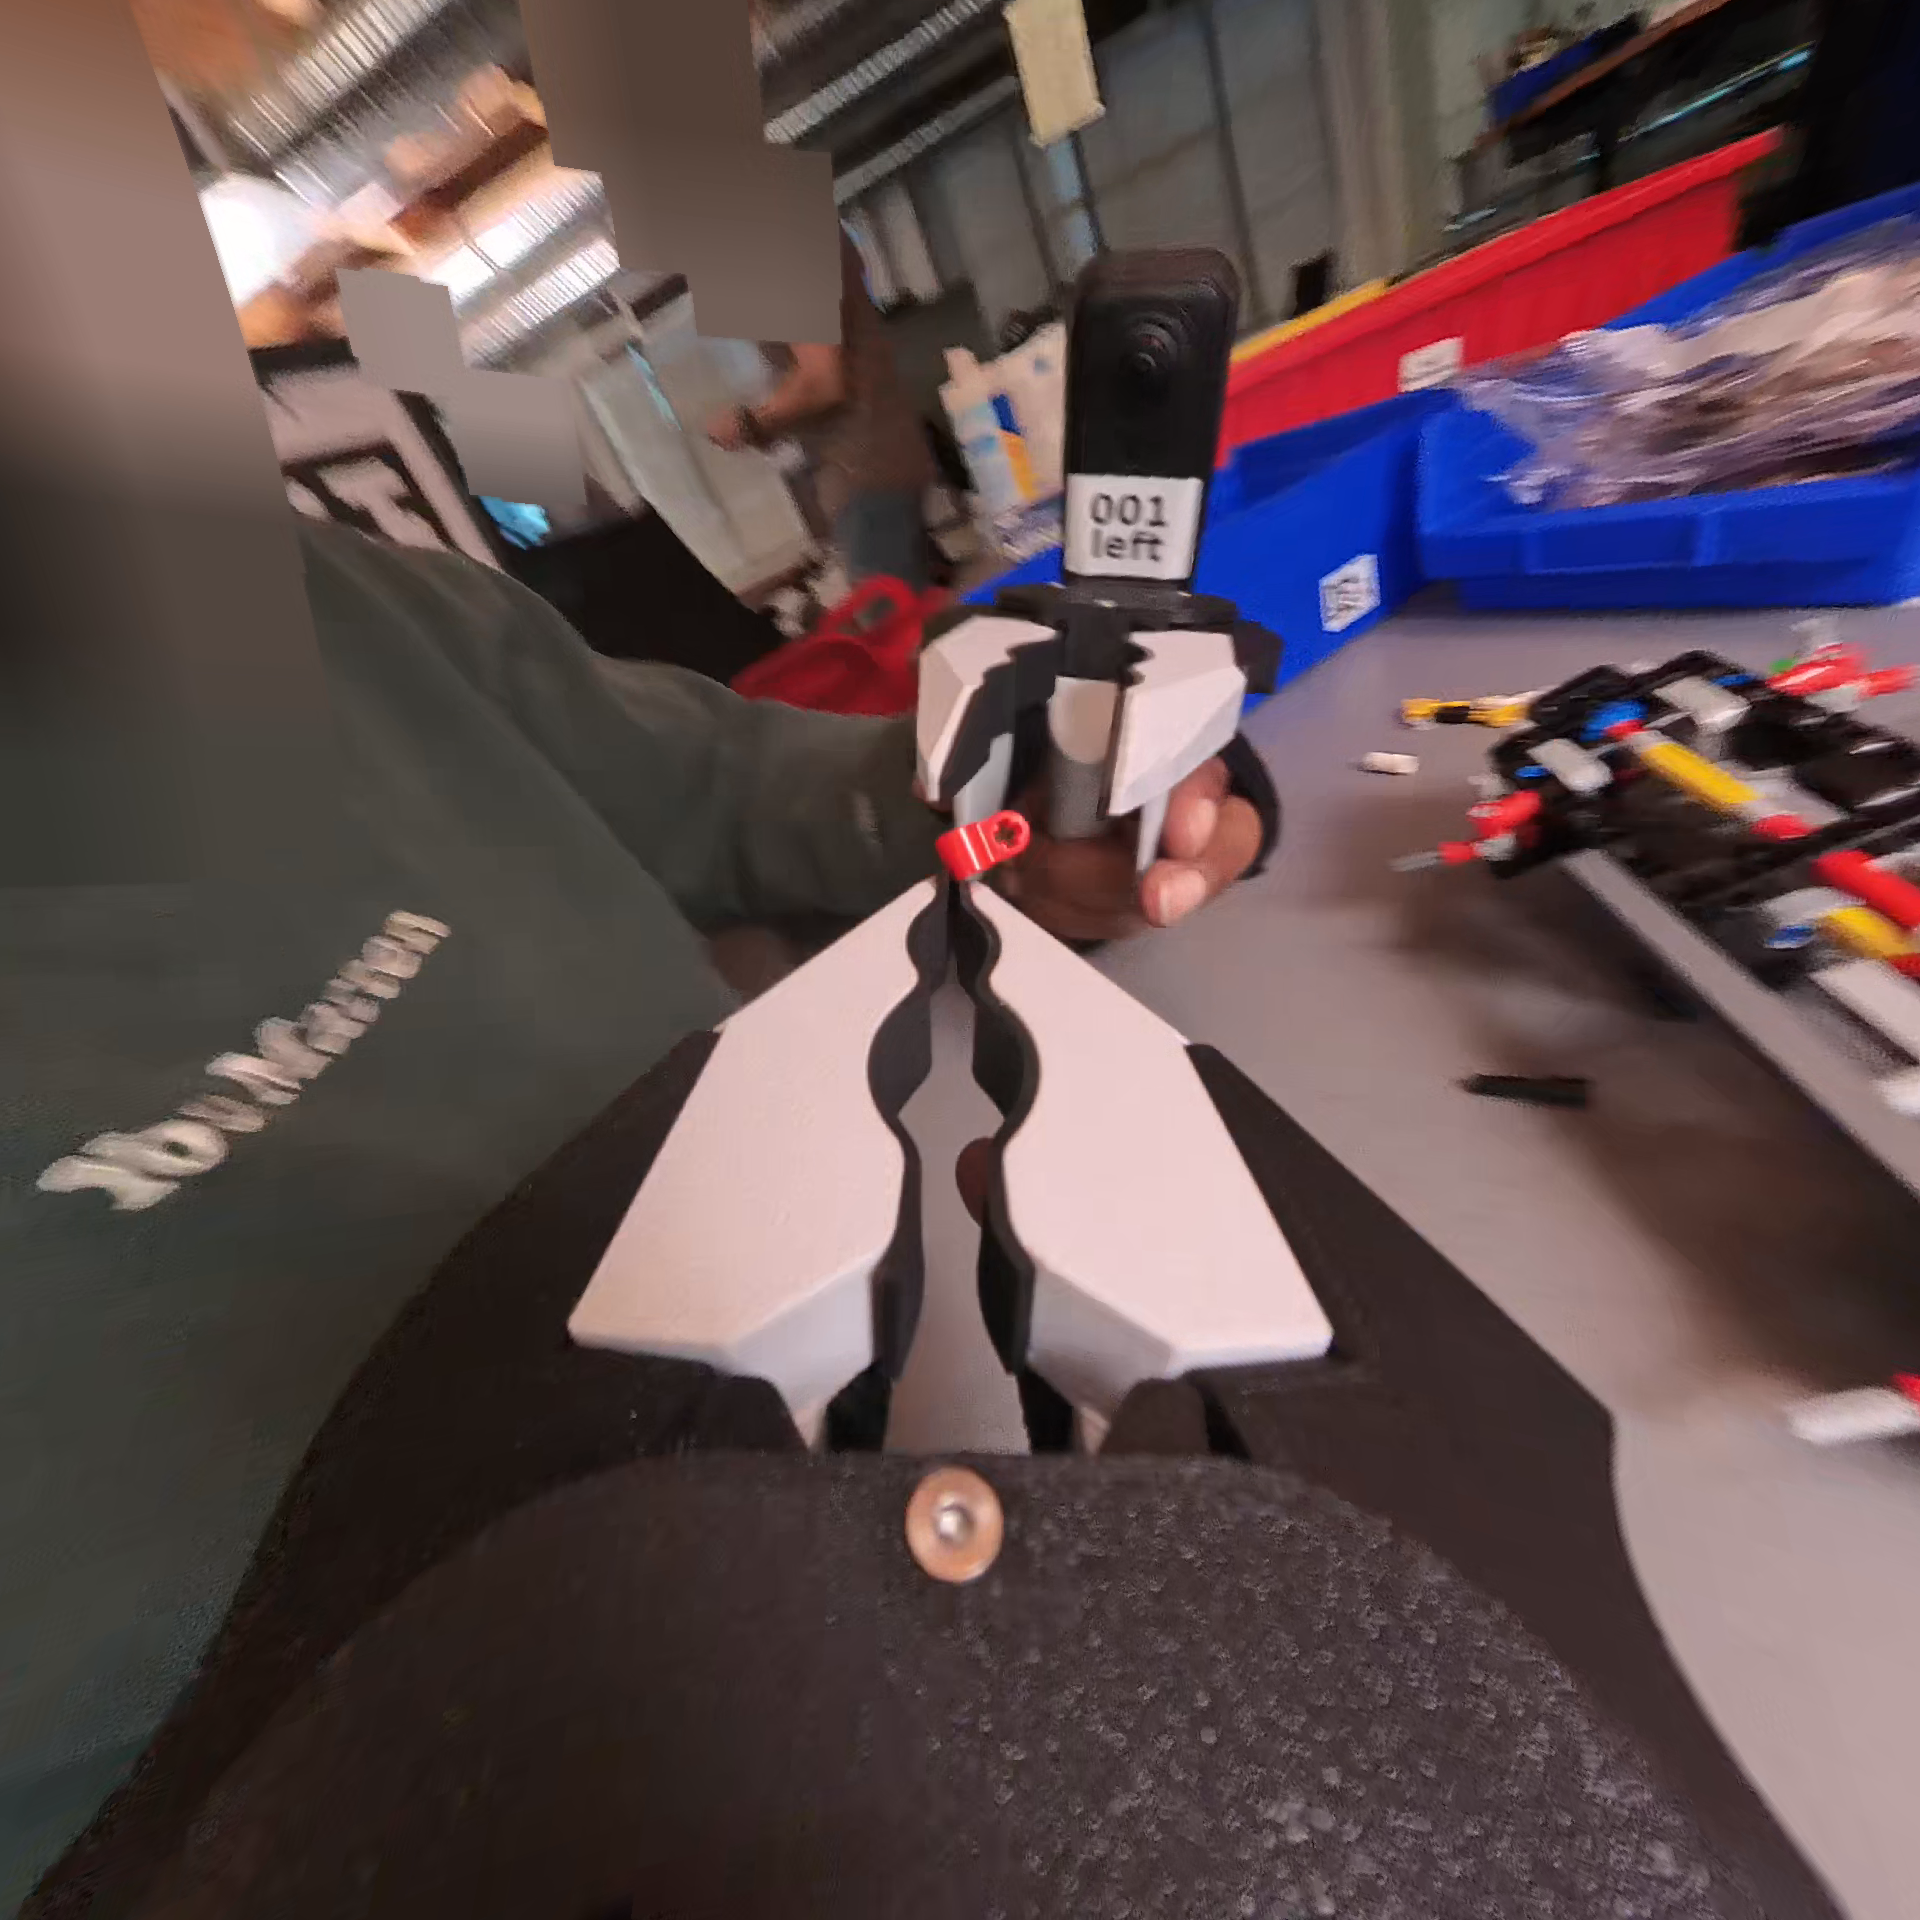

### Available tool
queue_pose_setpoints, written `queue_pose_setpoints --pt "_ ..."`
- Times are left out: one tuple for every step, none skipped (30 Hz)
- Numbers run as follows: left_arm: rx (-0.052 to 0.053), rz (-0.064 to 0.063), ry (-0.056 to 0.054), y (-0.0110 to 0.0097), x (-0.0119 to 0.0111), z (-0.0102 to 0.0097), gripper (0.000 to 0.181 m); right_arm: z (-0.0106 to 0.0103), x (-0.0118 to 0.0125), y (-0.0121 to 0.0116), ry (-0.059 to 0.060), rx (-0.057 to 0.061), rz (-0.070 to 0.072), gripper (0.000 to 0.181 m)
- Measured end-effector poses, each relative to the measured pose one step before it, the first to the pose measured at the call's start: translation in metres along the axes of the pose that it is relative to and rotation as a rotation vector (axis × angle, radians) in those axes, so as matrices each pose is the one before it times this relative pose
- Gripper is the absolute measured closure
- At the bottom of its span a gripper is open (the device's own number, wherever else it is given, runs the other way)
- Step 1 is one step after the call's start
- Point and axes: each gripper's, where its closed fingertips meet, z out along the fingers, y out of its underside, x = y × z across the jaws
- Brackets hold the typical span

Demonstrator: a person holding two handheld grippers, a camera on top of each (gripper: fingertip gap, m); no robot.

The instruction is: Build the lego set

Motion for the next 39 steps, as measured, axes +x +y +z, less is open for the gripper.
queue_pose_setpoints --pt "-0.0083 0.0300 0.0238 0.00051 0.00559 0.00057 0.151 -0.00113 -0.00744 -0.00453 -0.0737 0.0345 0.0742 0.181" --pt "-0.0107 0.0367 0.0118 0.00114 0.00415 0.00097 0.148 -0.00079 -0.00702 -0.00387 -0.0697 0.0303 0.0700 0.181" --pt "-0.0128 0.0407 0.0093 0.00151 0.00407 0.00140 0.147 -0.00017 -0.00572 -0.00234 -0.0588 0.0225 0.0606 0.181" --pt "-0.0138 0.0365 0.0060 0.00171 0.00371 0.00187 0.146 0.00044 -0.00419 -0.00018 -0.0469 0.0094 0.0476 0.181" --pt "-0.0105 0.0279 0.0031 0.00135 0.00283 0.00201 0.147 0.00086 -0.00348 0.00131 -0.0386 0.0018 0.0347 0.181" --pt "-0.0023 0.0189 0.0039 0.00017 0.00254 0.00190 0.149 0.00135 -0.00208 0.00178 -0.0288 -0.0004 0.0277 0.181" --pt "0.0039 0.0128 0.0069 -0.00082 0.00259 0.00129 0.150 0.00164 -0.00087 0.00224 -0.0211 -0.0033 0.0259 0.181" --pt "0.0044 0.0095 0.0104 -0.00113 0.00299 0.00081 0.151 0.00189 -0.00079 0.00302 -0.0203 -0.0095 0.0252 0.181" --pt "-0.0006 0.0067 0.0107 -0.00049 0.00259 0.00043 0.154 0.00189 -0.00115 0.00321 -0.0210 -0.0118 0.0209 0.181" --pt "-0.0078 0.0041 0.0067 0.00075 0.00163 0.00033 0.156 0.00167 -0.00125 0.00221 -0.0174 -0.0070 0.0132 0.181" --pt "-0.0112 0.0004 0.0036 0.00131 0.00083 0.00020 0.162 0.00117 -0.00090 0.00132 -0.0123 -0.0026 0.0089 0.181" --pt "-0.0091 0.0009 0.0110 0.00114 0.00201 0.00029 0.169 0.00076 -0.00027 0.00080 -0.0072 -0.0023 0.0061 0.181" --pt "-0.0039 0.0010 0.0152 0.00023 0.00285 0.00032 0.175 0.00049 0.00004 0.00056 -0.0033 -0.0014 0.0047 0.181" --pt "0.0020 0.0004 0.0071 -0.00075 0.00170 0.00037 0.178 0.00013 0.00057 0.00058 -0.0001 -0.0021 0.0048 0.181" --pt "0.0024 0.0008 0.0011 -0.00073 0.00070 0.00032 0.181 -0.00009 0.00078 0.00042 0.0018 -0.0014 0.0044 0.181" --pt "-0.0086 -0.0019 -0.0048 0.00120 -0.00055 0.00051 0.181 -0.00017 0.00051 0.00033 0.0013 -0.0004 0.0033 0.181" --pt "-0.0256 -0.0007 -0.0278 0.00355 -0.00477 0.00020 0.181 -0.00022 0.00122 0.00001 0.0077 -0.0010 -0.0013 0.181" --pt "-0.0217 0.0073 -0.0453 0.00232 -0.00776 -0.00179 0.181 -0.00107 0.00173 -0.00078 0.0155 -0.0007 -0.0111 0.181" --pt "0.0079 0.0020 -0.0366 -0.00265 -0.00719 -0.00456 0.181 -0.00234 0.00294 -0.00248 0.0291 0.0028 -0.0209 0.181" --pt "0.0265 -0.0176 -0.0264 -0.00613 -0.00693 -0.00651 0.181 -0.00365 0.00435 -0.00382 0.0433 0.0072 -0.0280 0.181" --pt "0.0175 -0.0256 -0.0316 -0.00527 -0.00845 -0.00676 0.181 -0.00415 0.00421 -0.00306 0.0445 -0.0009 -0.0330 0.181" --pt "-0.0017 -0.0161 -0.0359 -0.00197 -0.00903 -0.00603 0.181 -0.00461 0.00515 -0.00166 0.0526 -0.0130 -0.0418 0.181" --pt "-0.0142 -0.0024 -0.0366 0.00106 -0.00823 -0.00458 0.179 -0.00512 0.00776 -0.00169 0.0727 -0.0135 -0.0549 0.181" --pt "-0.0198 0.0087 -0.0341 0.00299 -0.00678 -0.00280 0.176 -0.00554 0.00916 -0.00092 0.0805 -0.0204 -0.0616 0.179" --pt "-0.0271 0.0146 -0.0257 0.00469 -0.00441 -0.00065 0.172 -0.00548 0.00928 0.00093 0.0770 -0.0350 -0.0599 0.177" --pt "-0.0371 0.0144 -0.0212 0.00618 -0.00300 0.00128 0.167 -0.00560 0.00987 0.00210 0.0755 -0.0405 -0.0541 0.174" --pt "-0.0358 0.0117 -0.0153 0.00597 -0.00187 0.00241 0.162 -0.00562 0.01045 0.00377 0.0762 -0.0495 -0.0530 0.172" --pt "-0.0253 0.0051 -0.0047 0.00485 -0.00019 0.00276 0.159 -0.00570 0.00944 0.00506 0.0681 -0.0550 -0.0540 0.170" --pt "-0.0207 -0.0021 -0.0015 0.00453 0.00003 0.00277 0.155 -0.00601 0.00961 0.00636 0.0687 -0.0626 -0.0588 0.168" --pt "-0.0231 -0.0028 -0.0061 0.00526 -0.00096 0.00299 0.151 -0.00665 0.01098 0.00780 0.0775 -0.0721 -0.0629 0.167" --pt "-0.0260 0.0024 -0.0074 0.00565 -0.00096 0.00277 0.148 -0.00701 0.01126 0.00908 0.0766 -0.0755 -0.0652 0.166" --pt "-0.0227 0.0074 -0.0073 0.00495 -0.00081 0.00255 0.145 -0.00709 0.00959 0.01069 0.0631 -0.0778 -0.0617 0.165" --pt "-0.0158 0.0095 -0.0075 0.00355 -0.00044 0.00229 0.143 -0.00685 0.00693 0.01152 0.0430 -0.0732 -0.0461 0.164" --pt "-0.0117 0.0092 -0.0076 0.00249 -0.00030 0.00188 0.140 -0.00624 0.00537 0.01214 0.0293 -0.0673 -0.0266 0.163" --pt "-0.0103 0.0083 -0.0074 0.00193 -0.00046 0.00149 0.137 -0.00514 0.00494 0.01230 0.0225 -0.0592 -0.0097 0.162" --pt "-0.0105 0.0070 -0.0081 0.00186 -0.00053 0.00128 0.134 -0.00428 0.00484 0.01178 0.0191 -0.0485 -0.0011 0.161" --pt "-0.0114 0.0051 -0.0068 0.00189 -0.00055 0.00094 0.131 -0.00386 0.00501 0.01074 0.0181 -0.0366 0.0059 0.159" --pt "-0.0101 0.0023 -0.0039 0.00171 -0.00031 0.00080 0.127 -0.00419 0.00414 0.00975 0.0100 -0.0290 0.0164 0.158" --pt "-0.0063 0.0011 -0.0048 0.00112 -0.00037 0.00058 0.123 -0.00424 0.00147 0.00734 -0.0070 -0.0156 0.0276 0.157"
